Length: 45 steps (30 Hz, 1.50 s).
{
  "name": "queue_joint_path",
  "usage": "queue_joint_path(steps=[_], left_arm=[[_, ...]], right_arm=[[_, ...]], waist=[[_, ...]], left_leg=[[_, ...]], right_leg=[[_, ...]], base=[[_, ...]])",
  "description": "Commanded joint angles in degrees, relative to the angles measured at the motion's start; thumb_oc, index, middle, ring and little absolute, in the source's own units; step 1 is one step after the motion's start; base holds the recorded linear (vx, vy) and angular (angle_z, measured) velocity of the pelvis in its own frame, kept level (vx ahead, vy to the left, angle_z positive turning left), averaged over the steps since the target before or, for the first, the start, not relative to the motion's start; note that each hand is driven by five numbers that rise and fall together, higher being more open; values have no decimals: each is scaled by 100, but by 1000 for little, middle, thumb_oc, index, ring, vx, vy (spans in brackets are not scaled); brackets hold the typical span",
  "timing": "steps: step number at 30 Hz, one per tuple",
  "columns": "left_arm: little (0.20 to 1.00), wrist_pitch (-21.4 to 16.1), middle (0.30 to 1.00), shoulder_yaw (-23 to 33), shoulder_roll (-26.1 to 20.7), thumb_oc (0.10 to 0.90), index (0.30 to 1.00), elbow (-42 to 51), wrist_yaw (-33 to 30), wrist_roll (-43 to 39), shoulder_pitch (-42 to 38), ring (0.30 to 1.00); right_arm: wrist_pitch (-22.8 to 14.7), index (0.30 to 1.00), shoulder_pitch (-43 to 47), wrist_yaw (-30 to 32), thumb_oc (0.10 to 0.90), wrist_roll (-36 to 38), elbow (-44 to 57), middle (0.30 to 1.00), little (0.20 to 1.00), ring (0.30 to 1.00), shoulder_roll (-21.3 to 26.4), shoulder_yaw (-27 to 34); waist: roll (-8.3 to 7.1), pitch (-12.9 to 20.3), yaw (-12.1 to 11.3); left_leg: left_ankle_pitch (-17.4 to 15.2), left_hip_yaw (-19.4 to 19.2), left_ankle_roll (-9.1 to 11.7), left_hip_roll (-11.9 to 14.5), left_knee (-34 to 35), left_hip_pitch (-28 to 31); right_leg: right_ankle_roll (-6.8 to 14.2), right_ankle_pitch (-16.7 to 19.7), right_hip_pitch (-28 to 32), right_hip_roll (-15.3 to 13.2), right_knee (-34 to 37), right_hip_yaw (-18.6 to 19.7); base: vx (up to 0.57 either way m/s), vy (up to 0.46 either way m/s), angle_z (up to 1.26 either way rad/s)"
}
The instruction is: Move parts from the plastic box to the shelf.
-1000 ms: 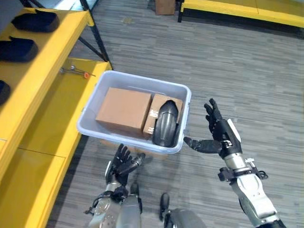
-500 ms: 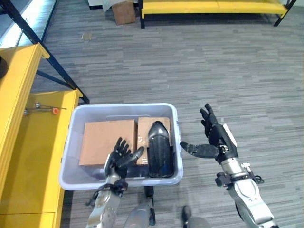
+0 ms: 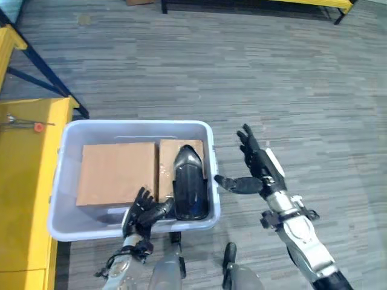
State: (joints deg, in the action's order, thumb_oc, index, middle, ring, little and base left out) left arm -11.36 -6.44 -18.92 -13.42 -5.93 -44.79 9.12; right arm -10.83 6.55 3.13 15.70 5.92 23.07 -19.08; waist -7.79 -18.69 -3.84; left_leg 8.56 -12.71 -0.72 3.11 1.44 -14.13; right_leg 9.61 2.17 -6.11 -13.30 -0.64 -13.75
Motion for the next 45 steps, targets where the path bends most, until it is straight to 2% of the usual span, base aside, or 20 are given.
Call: queue_joint_path(steps=[1, 4, 7, 12, 17, 24, 28, 36, 45], left_arm=[[1000, -458, 1000, 216, -209, 900, 1000, 694, 108, -27, -188, 1000], [1000, -443, 1000, 114, -166, 900, 1000, 772, 120, -35, -249, 1000], [1000, -418, 1000, 31, -175, 900, 1000, 830, 130, -45, -312, 1000], [1000, -368, 1000, -172, -155, 900, 1000, 853, 104, -84, -423, 1000], [1000, -363, 1000, -283, -121, 900, 1000, 857, 29, -144, -502, 1000], [1000, -376, 1000, -364, -98, 900, 1000, 889, -92, -108, -593, 1000], [1000, -387, 1000, -431, -110, 900, 1000, 873, -159, -62, -669, 1000], [1000, -466, 1000, -515, -105, 900, 1000, 857, -335, 2, -747, 1000], [1000, -534, 1000, -741, 19, 900, 1000, 819, -568, -25, -901, 1000]], right_arm=[[-500, 1000, 540, 4, 900, -183, 696, 1000, 1000, 1000, 134, 265], [-483, 1000, 901, 102, 900, -271, 610, 1000, 1000, 1000, 242, 130], [-474, 1000, 1148, 164, 900, -302, 527, 1000, 1000, 1000, 224, -3], [-308, 1000, 1871, 311, 900, -851, 178, 1000, 1000, 1000, 130, -492], [-188, 1000, 2390, 516, 900, -1144, -276, 1000, 1000, 1000, -91, -763], [-75, 1000, 2568, 662, 900, -1618, -540, 1000, 1000, 1000, -224, -917], [-35, 1000, 2578, 714, 900, -1608, -819, 1000, 1000, 1000, -367, -998], [99, 1000, 2465, 1036, 900, -1695, -1634, 1000, 1000, 1000, -555, -915], [164, 1000, 2839, 1435, 900, -1102, -2669, 1000, 1000, 1000, -1069, -781]], waist=[[30, -207, -95], [46, -325, -156], [78, -426, -154], [171, -622, -248], [197, -774, -362], [232, -948, -495], [219, -1064, -571], [335, -1111, -632], [491, -1111, -600]], left_leg=[[-342, 261, 326, 524, -571, -39], [-133, 394, 497, 713, -570, -227], [-75, 488, 568, 809, -636, -387], [2, 615, 647, 936, -674, -556], [39, 655, 663, 967, -649, -617], [53, 722, 643, 898, -606, -710], [20, 780, 634, 853, -630, -770], [80, 839, 624, 723, -615, -1179], [136, 840, 602, 651, -640, -1757]], right_leg=[[6, 653, -234, -137, -252, 147], [-86, 394, -261, -4, -307, -277], [-123, 306, -320, 59, -369, -432], [-178, 178, -446, 155, -497, -565], [-179, 193, -529, 185, -504, -549], [-180, 180, -541, 185, -479, -624], [-183, 168, -521, 168, -464, -673], [-187, 234, -800, 144, -423, -776], [-188, 322, -1426, 110, -522, -776]], base=[[-50, -202, -7], [-30, -180, 24], [-46, -155, 26], [-29, -105, 17], [-13, -32, 4], [-5, -15, 7], [-13, -3, 5], [-41, 19, 13], [-30, 21, 0]])
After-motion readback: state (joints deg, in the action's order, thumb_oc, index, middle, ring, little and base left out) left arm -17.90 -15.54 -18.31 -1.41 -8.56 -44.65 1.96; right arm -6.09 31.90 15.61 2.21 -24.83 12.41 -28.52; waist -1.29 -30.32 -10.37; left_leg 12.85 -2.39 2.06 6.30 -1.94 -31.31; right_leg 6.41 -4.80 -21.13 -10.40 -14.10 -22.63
